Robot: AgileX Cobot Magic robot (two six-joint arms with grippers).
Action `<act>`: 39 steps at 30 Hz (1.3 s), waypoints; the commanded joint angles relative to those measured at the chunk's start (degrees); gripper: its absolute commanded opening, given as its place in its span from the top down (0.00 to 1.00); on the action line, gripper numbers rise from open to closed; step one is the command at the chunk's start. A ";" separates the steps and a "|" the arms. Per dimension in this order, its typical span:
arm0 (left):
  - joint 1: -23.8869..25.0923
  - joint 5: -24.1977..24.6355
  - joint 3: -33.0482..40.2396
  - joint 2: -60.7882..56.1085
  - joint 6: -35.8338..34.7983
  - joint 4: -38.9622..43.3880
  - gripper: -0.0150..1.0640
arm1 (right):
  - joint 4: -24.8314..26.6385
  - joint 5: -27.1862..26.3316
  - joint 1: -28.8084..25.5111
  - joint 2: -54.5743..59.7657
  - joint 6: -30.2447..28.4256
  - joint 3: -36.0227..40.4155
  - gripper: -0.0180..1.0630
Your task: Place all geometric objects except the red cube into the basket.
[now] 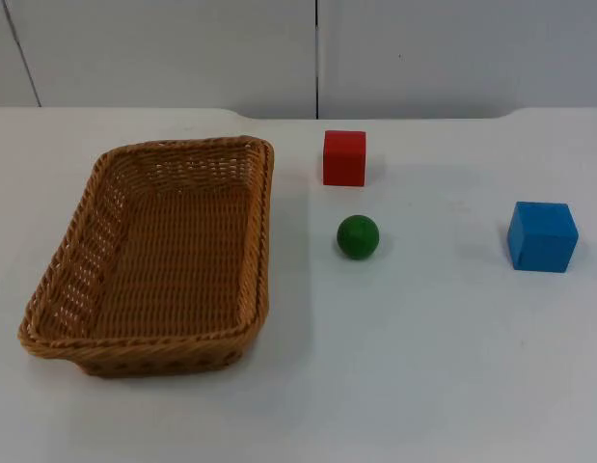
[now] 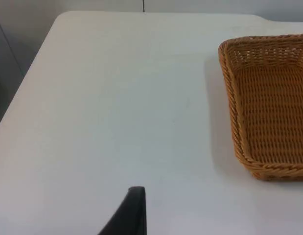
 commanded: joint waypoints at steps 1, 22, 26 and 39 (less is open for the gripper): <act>0.17 0.07 -0.48 1.05 -0.41 -0.39 0.01 | 0.10 -0.90 -0.24 0.06 -0.23 -1.20 0.01; 0.17 -8.38 -12.83 39.90 1.17 -4.80 0.01 | 0.10 -11.51 -0.24 42.58 -0.10 -12.36 0.01; 0.17 -9.41 -12.83 44.55 2.26 -4.80 0.01 | 0.10 -11.51 -0.24 47.46 -0.10 -12.36 0.01; 0.17 -12.74 -13.07 53.04 10.13 -14.75 0.01 | -0.11 -12.60 -0.24 51.52 -0.10 -12.36 0.01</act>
